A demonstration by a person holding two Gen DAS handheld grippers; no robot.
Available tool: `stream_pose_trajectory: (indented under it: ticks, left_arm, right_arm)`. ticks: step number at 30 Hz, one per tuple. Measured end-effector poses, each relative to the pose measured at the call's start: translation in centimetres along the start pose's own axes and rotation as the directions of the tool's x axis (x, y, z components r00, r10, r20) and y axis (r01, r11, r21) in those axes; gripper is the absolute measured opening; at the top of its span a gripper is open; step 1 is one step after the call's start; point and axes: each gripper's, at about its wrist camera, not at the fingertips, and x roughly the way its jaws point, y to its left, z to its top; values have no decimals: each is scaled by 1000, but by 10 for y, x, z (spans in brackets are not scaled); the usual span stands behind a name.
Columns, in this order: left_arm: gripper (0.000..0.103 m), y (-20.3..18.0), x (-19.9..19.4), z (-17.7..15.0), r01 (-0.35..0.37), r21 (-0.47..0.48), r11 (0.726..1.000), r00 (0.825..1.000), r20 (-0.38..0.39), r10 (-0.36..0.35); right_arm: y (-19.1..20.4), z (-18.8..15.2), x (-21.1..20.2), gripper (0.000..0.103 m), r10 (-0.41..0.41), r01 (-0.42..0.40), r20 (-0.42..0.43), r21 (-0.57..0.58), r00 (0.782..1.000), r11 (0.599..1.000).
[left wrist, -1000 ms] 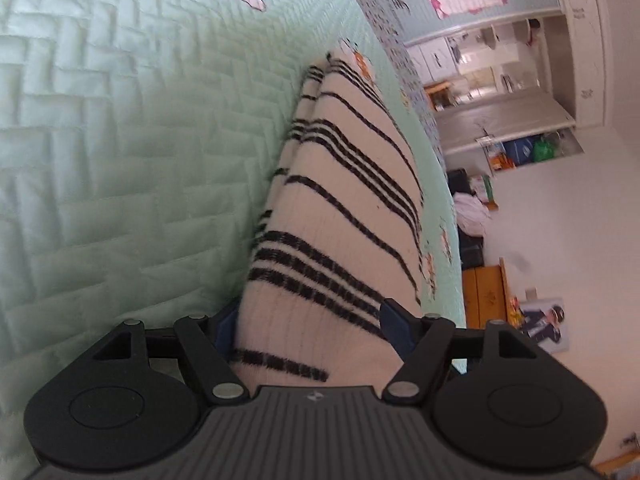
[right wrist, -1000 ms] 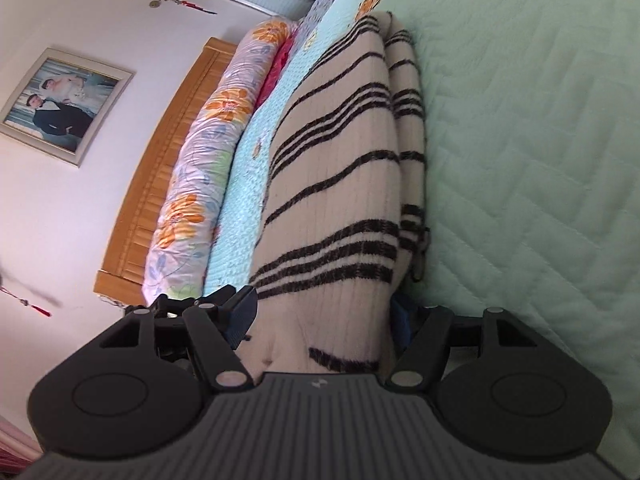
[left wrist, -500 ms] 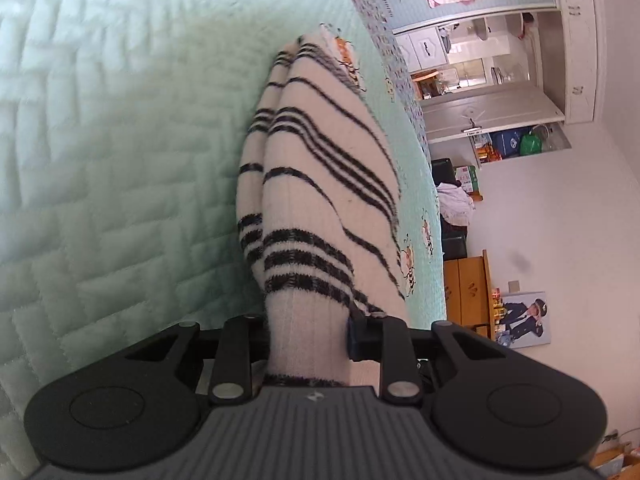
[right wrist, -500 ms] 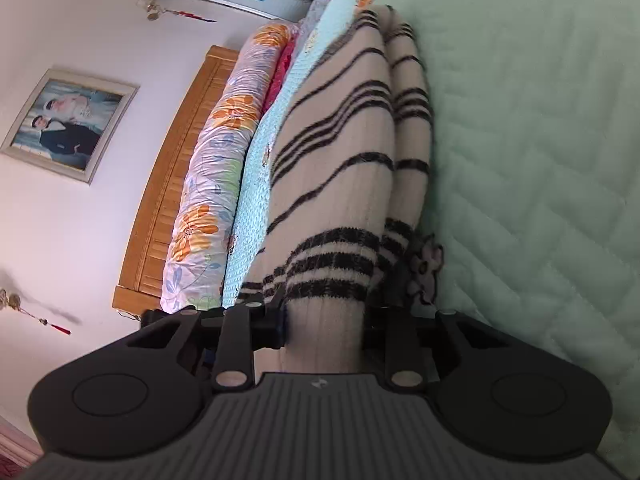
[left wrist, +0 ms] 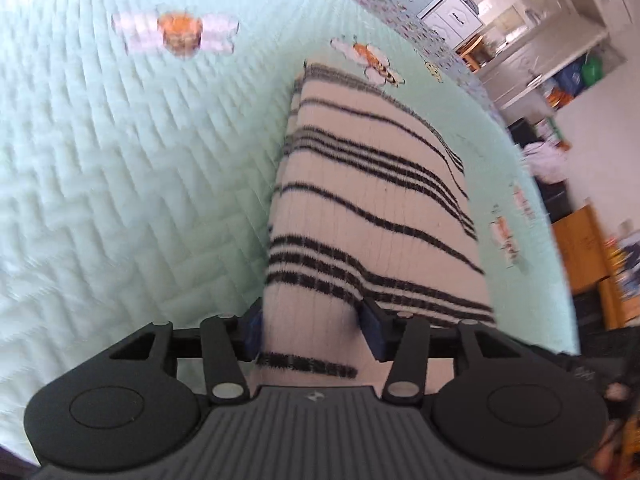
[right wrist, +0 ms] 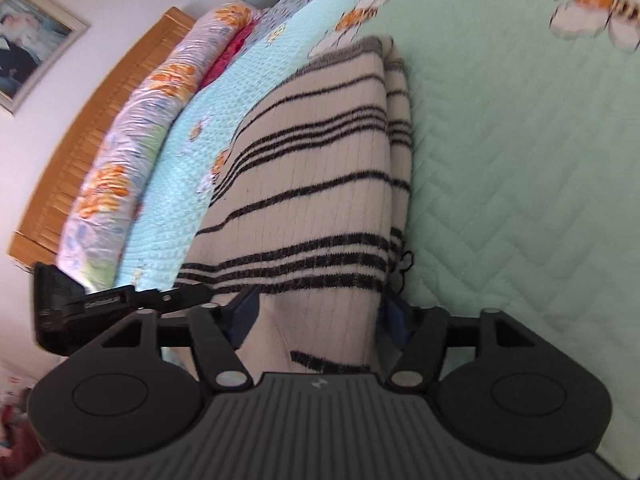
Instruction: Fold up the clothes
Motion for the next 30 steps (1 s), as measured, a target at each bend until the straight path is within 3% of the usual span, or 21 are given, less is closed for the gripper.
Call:
stream_pose_trajectory:
  ticks: [2,6,8,12,17,20,22,27,28,29,30]
  left_arm:
    - [56,-4,-9,1,-49,18,999,999,9,49]
    - [59,-1,-9,4,-75,-1,997,997,7,76]
    - [59,7,-3,11,-64,-32,997,998,20,65]
    - [59,25,16,39,37,-97,995,998,60,-31]
    - [59,39,50,80,157,-153,976,986,75,-147]
    - [59,43,78,100,201,-176,964,979,56,-194]
    - [65,46,94,109,229,-199,953,973,51,-223]
    - [69,56,119,116,369,-242,897,928,47,-369]
    - [63,57,122,116,392,-246,887,918,49,-393]
    - [52,55,124,117,406,-244,881,912,53,-406]
    - [35,53,124,118,413,-240,878,909,59,-412]
  right_arm:
    - [6,1,-6,70,-39,40,12,-26,999,999]
    - [6,4,-6,73,-65,65,7,-26,998,998]
    - [-4,11,-1,73,-30,30,13,20,999,999]
    - [-35,32,14,74,67,-75,60,151,996,986]
    - [-79,62,36,75,166,-205,156,279,974,938]
    - [-83,86,54,75,185,-219,157,245,970,944]
    - [-83,98,65,76,199,-230,153,218,968,949]
    - [-78,116,86,80,245,-261,125,134,961,956]
    - [-75,116,88,75,238,-251,117,108,964,962]
    - [-72,116,90,59,240,-250,104,96,965,964]
    - [-70,116,93,47,242,-250,90,86,966,964]
